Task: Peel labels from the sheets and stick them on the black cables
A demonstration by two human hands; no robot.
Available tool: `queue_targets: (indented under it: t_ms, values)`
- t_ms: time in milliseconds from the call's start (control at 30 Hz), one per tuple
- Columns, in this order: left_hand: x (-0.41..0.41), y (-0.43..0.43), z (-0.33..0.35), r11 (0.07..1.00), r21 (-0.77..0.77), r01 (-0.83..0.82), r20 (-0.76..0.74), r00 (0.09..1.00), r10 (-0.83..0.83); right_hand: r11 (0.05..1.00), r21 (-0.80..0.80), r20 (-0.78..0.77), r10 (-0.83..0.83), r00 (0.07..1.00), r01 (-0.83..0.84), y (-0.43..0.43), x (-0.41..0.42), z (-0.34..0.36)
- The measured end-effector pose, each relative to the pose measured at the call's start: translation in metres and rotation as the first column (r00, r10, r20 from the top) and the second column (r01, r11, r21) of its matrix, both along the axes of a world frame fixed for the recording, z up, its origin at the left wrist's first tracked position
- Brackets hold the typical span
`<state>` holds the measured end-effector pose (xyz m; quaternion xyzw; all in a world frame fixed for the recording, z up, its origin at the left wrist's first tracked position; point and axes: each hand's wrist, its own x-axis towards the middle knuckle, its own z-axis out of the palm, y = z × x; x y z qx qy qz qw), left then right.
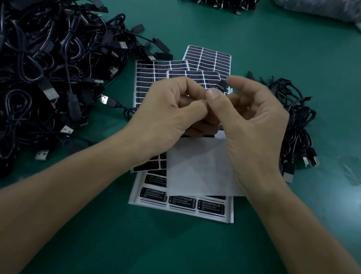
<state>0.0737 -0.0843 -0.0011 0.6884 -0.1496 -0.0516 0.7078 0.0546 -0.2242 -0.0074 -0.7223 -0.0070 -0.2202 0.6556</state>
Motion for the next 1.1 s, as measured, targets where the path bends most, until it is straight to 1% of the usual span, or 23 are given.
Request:
queue_targets:
  t_ms: [100,167,233,333,433,500,533,567,600,633,667,700,733,767,833,900,1000,1100]
  values:
    - [-0.001,-0.001,-0.001,0.998,0.066,0.001,0.036,0.999,-0.004,0.999,-0.003,0.025,0.032,0.999,-0.032,0.0,0.001,0.001]
    - [-0.002,0.001,-0.001,0.993,0.115,-0.019,0.076,0.997,0.01,1.0,-0.023,0.034,0.014,0.999,-0.013,0.001,0.0,0.003]
    - [-0.002,0.003,0.0,0.978,0.197,-0.069,0.202,0.979,0.029,0.999,-0.046,0.037,0.005,0.999,-0.003,0.001,-0.001,0.004]
    - [-0.001,0.006,0.004,0.927,0.326,-0.185,0.419,0.907,0.034,0.997,-0.07,0.055,0.027,0.998,-0.023,0.002,-0.003,0.005]
    - [0.0,0.008,0.007,0.869,0.401,-0.29,0.553,0.833,0.023,0.995,-0.098,0.05,0.007,0.999,-0.003,0.003,-0.004,0.005]
    - [0.003,0.011,0.01,0.822,0.404,-0.402,0.638,0.767,0.061,0.995,-0.1,0.017,0.028,0.999,-0.026,0.003,-0.006,0.006]
    - [0.004,0.013,0.011,0.814,0.386,-0.435,0.665,0.742,0.082,0.991,-0.12,0.0,0.053,0.999,-0.053,0.004,-0.007,0.006]
    - [0.005,0.014,0.013,0.818,0.359,-0.449,0.676,0.73,0.104,0.98,-0.18,-0.015,0.084,0.996,-0.085,0.004,-0.008,0.005]
    - [0.005,0.015,0.016,0.837,0.328,-0.439,0.671,0.732,0.122,0.95,-0.289,-0.034,0.113,0.993,-0.118,0.005,-0.007,0.004]
    - [0.004,0.014,0.018,0.861,0.289,-0.418,0.653,0.744,0.141,0.889,-0.433,-0.059,0.133,0.989,-0.146,0.007,-0.007,0.001]
    - [0.004,0.014,0.02,0.89,0.241,-0.388,0.621,0.766,0.166,0.8,-0.578,-0.085,0.14,0.986,-0.164,0.009,-0.008,-0.001]
    - [0.004,0.013,0.021,0.914,0.186,-0.361,0.573,0.795,0.197,0.708,-0.685,-0.101,0.139,0.985,-0.17,0.012,-0.009,-0.002]
    - [0.003,0.012,0.022,0.931,0.132,-0.339,0.517,0.825,0.228,0.656,-0.735,-0.098,0.148,0.984,-0.172,0.013,-0.009,-0.003]
    - [0.003,0.012,0.023,0.942,0.091,-0.323,0.463,0.851,0.247,0.65,-0.74,-0.079,0.173,0.982,-0.175,0.015,-0.01,-0.003]
    - [0.004,0.014,0.025,0.95,0.031,-0.312,0.378,0.883,0.278,0.697,-0.69,-0.044,0.228,0.973,-0.195,0.015,-0.01,-0.004]
    - [0.005,0.016,0.026,0.946,-0.034,-0.323,0.314,0.895,0.317,0.756,-0.615,-0.044,0.249,0.967,-0.223,0.015,-0.01,-0.004]
    - [0.012,0.021,0.026,0.929,-0.1,-0.356,0.237,0.898,0.369,0.846,-0.485,-0.029,0.235,0.971,-0.22,0.014,-0.009,-0.002]
    - [0.021,0.032,0.025,0.905,-0.14,-0.402,0.139,0.897,0.42,0.913,-0.366,-0.002,0.195,0.981,-0.182,0.013,-0.009,0.004]
